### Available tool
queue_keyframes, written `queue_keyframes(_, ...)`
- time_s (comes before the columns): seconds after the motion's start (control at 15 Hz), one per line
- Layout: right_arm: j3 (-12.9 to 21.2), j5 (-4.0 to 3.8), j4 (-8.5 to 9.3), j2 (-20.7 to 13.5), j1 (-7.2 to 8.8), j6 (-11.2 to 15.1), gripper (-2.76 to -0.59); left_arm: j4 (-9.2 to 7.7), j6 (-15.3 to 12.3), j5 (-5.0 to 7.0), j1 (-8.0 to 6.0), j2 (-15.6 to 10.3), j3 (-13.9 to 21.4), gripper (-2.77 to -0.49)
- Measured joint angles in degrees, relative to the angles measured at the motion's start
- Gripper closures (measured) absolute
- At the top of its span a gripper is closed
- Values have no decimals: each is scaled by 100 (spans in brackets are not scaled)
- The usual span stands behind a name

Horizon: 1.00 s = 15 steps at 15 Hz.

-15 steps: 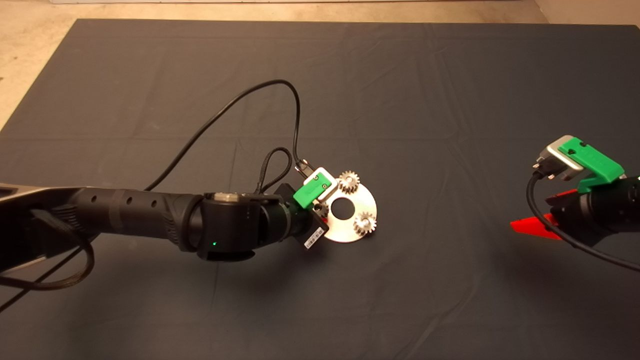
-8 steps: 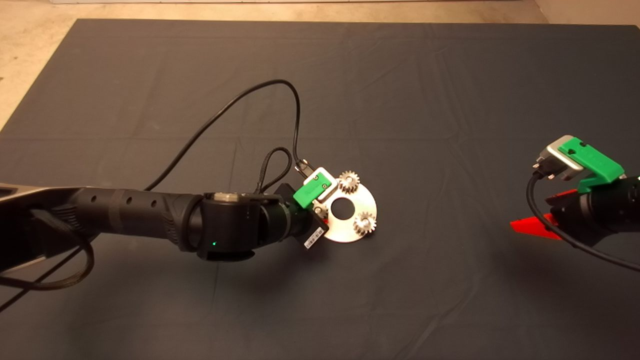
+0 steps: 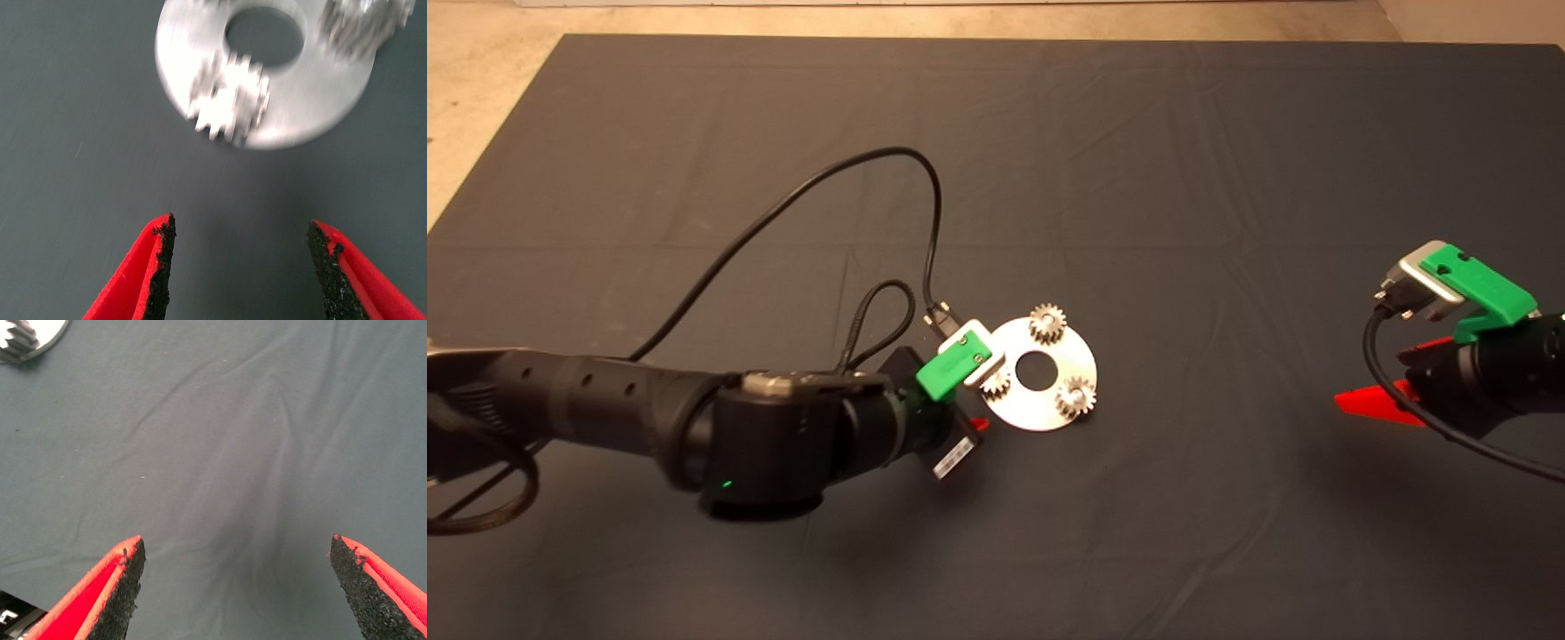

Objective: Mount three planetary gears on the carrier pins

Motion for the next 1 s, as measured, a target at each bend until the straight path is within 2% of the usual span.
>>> queue_keyframes(0.07, 2, 2, 2, 172, -23, 28, -205, -210, -135, 293, -89, -239, 363, -133)
queue_keyframes(0.13, 9, 7, 5, 390, -125, 105, -205, -448, -335, 413, -184, -454, 692, -133)
queue_keyframes(0.2, 17, 11, 6, 621, -317, 173, -205, -747, -534, 432, -237, -574, 923, -133)
queue_keyframes(0.33, 28, -4, -11, 1290, -722, 471, -205, -1571, -974, 435, -241, -659, 1054, -133)
queue_keyframes(0.4, 28, -138, -59, 1750, -945, 683, -205, -1820, -1310, 438, -299, -690, 1057, -133)
queue_keyframes(0.47, 30, -333, -121, 2153, -1159, 955, -205, -1942, -1743, 435, -381, -698, 1057, -133)
queue_keyframes(0.53, 33, -538, -273, 2447, -1340, 1321, -205, -2037, -2147, 439, -420, -717, 1060, -133)
queue_keyframes(0.6, 33, -588, -444, 2610, -1476, 1646, -205, -2178, -2462, 446, -425, -737, 1068, -133)
queue_keyframes(0.67, 33, -602, -599, 2679, -1634, 1881, -205, -2303, -2658, 446, -426, -734, 1080, -133)
queue_keyframes(0.73, 35, -643, -676, 2678, -1823, 2004, -205, -2369, -2807, 439, -455, -693, 1094, -133)
queue_keyframes(0.87, 41, -655, -740, 2696, -2185, 2035, -205, -2448, -3039, 437, -489, -632, 1144, -133)
queue_keyframes(1.0, 50, -662, -801, 2687, -2406, 2052, -205, -2513, -3256, 441, -488, -517, 1159, -133)
